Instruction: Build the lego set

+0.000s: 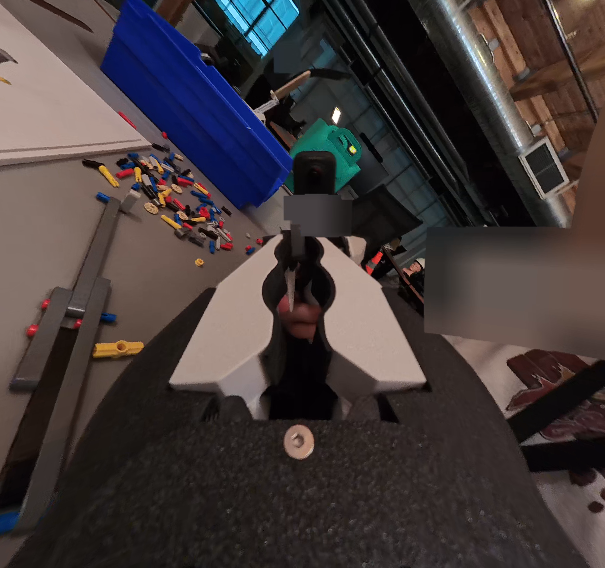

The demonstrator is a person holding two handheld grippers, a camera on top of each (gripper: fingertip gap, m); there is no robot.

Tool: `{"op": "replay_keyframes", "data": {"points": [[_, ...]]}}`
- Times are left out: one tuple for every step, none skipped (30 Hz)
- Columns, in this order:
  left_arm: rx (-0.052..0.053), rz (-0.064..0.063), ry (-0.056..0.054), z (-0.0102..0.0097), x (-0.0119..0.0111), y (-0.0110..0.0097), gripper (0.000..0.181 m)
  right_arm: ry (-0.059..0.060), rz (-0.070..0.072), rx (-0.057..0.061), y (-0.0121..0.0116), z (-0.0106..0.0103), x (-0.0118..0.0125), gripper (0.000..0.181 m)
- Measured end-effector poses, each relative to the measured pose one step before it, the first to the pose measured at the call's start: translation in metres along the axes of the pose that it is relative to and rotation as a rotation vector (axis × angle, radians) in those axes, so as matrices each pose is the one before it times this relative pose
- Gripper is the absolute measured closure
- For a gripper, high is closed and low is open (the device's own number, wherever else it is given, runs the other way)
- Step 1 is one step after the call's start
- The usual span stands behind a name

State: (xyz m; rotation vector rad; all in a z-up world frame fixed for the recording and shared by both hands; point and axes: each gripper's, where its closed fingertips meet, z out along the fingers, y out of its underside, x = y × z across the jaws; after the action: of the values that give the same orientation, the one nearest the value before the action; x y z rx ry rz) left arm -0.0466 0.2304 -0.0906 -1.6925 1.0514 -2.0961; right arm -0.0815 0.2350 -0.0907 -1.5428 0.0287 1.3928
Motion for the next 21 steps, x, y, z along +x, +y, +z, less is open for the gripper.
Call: {"op": "replay_keyframes", "data": {"points": [[-0.0064, 0.024, 0.0164, -0.00205, 0.00243, -0.00248, 0.174, -0.0349, 0.0216, 0.0195, -0.00355, -0.00056, -0.00353, 0.152], [0.0087, 0.0473, 0.0135, -0.00331, 0.0035, -0.00524, 0.169, -0.0445, 0.0122, 0.0145, -0.00253, -0.00075, -0.00586, 0.153], [0.0025, 0.0549, 0.0053, -0.00384, 0.00261, -0.00518, 0.159, -0.0422, 0.0265, -0.007, 0.00066, -0.00016, -0.0045, 0.152], [-0.0083, 0.0566, 0.0039, -0.00423, 0.00186, -0.00421, 0.148, -0.0247, 0.0264, -0.001, -0.00008, -0.00017, -0.00152, 0.153], [-0.0178, 0.0668, 0.0102, -0.00421, 0.00228, -0.00302, 0.136, -0.0332, 0.0238, 0.0225, -0.00343, -0.00068, -0.00283, 0.152], [-0.0425, 0.0884, -0.0013, -0.00323, 0.00147, 0.0005, 0.126, -0.0494, 0.0321, 0.0082, -0.00154, -0.00006, -0.005, 0.152], [-0.0795, 0.1246, -0.0105, -0.00153, 0.00153, 0.0066, 0.121, -0.0466, 0.0382, -0.0112, 0.0014, 0.00094, -0.00445, 0.152], [-0.0967, 0.1417, -0.0177, -0.00003, 0.00166, 0.00926, 0.121, -0.0524, 0.0448, -0.0152, 0.00244, 0.00185, -0.00493, 0.152], [-0.0864, 0.1347, -0.0246, 0.00114, 0.00072, 0.00725, 0.121, -0.0641, 0.0595, -0.0178, 0.00269, 0.00226, -0.00583, 0.152], [-0.0547, 0.1112, -0.0082, 0.0018, 0.00287, 0.0028, 0.118, -0.0467, 0.0621, -0.0155, 0.0023, 0.00216, -0.00247, 0.152], [-0.0276, 0.0832, 0.0084, 0.00172, 0.00405, -0.00074, 0.12, -0.0267, 0.0422, -0.0173, 0.00234, 0.00204, 0.00012, 0.152], [-0.0061, 0.0532, 0.0094, 0.00127, 0.00219, -0.00345, 0.122, -0.0198, 0.0247, -0.0184, 0.00226, 0.00214, -0.00012, 0.152], [0.0127, 0.0219, 0.0286, 0.0006, 0.00351, -0.00489, 0.124, -0.0083, 0.0134, -0.0237, 0.00288, 0.00243, 0.00037, 0.152], [0.0166, -0.0024, 0.0481, 0.00032, 0.0053, -0.00399, 0.131, -0.0155, 0.0038, -0.0198, 0.00241, 0.0026, -0.00137, 0.152], [0.0131, -0.0125, 0.0445, 0.00031, 0.00416, -0.00228, 0.141, -0.0222, 0.0096, -0.0147, 0.00196, 0.00238, -0.0019, 0.152], [0.0116, -0.0124, 0.03, -0.00027, 0.00235, -0.00126, 0.149, -0.0172, 0.0123, -0.0068, 0.00085, 0.00151, -0.00078, 0.152], [0.0145, -0.0095, 0.0148, -0.0006, 0.00103, -0.00102, 0.151, -0.0121, 0.008, 0.0037, -0.00069, 0.0005, -0.0001, 0.152], [0.0174, -0.0051, 0.002, -0.00048, 0.00002, -0.00101, 0.152, -0.013, 0.009, 0.0049, -0.00082, -0.00003, -0.00051, 0.152], [0.0133, -0.0015, -0.0037, -0.00024, -0.00037, 0.00018, 0.152, -0.0014, 0.0074, -0.0003, -0.00024, 0.00003, 0.00083, 0.152], [0.0134, -0.0032, -0.0081, -0.0003, -0.0008, 0.00036, 0.152, 0.0014, 0.0026, 0.003, -0.0007, -0.00038, 0.00075, 0.152], [0.016, -0.0059, -0.0066, -0.00066, -0.00062, 0.0002, 0.153, -0.0002, 0.0055, -0.0001, -0.00044, -0.00027, 0.00068, 0.152]]}}
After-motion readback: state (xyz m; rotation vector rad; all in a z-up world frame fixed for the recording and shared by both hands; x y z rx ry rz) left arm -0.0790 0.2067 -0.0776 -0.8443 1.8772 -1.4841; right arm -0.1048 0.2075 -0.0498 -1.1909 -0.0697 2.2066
